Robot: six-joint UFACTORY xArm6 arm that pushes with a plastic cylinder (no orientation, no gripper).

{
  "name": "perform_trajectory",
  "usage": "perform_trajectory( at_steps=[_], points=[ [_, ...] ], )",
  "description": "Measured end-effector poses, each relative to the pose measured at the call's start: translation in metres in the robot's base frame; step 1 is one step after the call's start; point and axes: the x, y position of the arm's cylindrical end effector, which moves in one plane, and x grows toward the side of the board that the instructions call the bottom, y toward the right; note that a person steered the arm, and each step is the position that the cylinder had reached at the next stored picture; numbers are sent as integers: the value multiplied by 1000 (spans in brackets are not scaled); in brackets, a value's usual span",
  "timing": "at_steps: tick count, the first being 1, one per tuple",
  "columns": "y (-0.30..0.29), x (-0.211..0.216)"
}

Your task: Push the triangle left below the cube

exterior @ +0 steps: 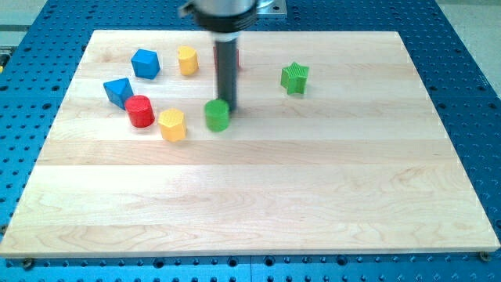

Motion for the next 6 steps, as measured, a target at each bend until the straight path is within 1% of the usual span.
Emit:
perform_trajectory(
  at_steps=[1, 2, 3, 4, 5, 6],
  points=[
    [3, 23],
    [14, -35],
    [-50, -41],
    [-93, -34],
    [-148, -22],
    [-135, -43]
  ],
)
